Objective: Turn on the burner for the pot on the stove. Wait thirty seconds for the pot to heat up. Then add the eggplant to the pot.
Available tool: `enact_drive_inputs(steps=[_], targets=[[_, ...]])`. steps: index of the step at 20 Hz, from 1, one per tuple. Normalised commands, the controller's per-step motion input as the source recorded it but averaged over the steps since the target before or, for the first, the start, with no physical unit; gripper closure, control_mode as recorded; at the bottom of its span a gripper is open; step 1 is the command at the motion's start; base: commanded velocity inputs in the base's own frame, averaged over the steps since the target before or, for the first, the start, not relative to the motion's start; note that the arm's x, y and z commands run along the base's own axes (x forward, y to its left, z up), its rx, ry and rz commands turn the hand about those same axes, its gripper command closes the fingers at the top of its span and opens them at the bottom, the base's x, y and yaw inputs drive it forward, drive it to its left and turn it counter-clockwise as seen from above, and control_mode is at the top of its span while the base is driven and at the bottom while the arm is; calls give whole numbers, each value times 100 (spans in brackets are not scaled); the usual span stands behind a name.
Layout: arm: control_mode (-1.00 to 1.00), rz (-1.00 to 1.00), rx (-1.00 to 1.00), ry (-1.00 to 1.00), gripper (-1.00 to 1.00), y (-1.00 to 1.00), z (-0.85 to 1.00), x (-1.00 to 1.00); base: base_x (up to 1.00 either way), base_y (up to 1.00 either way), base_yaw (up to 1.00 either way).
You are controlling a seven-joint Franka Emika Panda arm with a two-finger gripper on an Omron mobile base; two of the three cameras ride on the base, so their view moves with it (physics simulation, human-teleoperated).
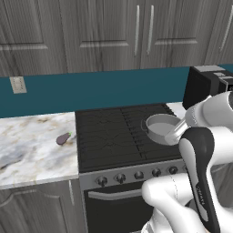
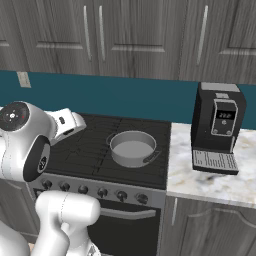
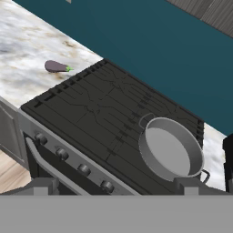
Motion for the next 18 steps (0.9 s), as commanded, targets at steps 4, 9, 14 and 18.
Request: enact_drive_inputs(steps=[4, 9, 14, 18], targets=[[-100, 0, 0, 0, -100, 0, 0, 0, 0, 0, 0], [-100, 0, 0, 0, -100, 0, 0, 0, 0, 0, 0], [-100, 0, 0, 0, -100, 0, 0, 0, 0, 0, 0], [-100, 0, 0, 0, -100, 0, 0, 0, 0, 0, 0]])
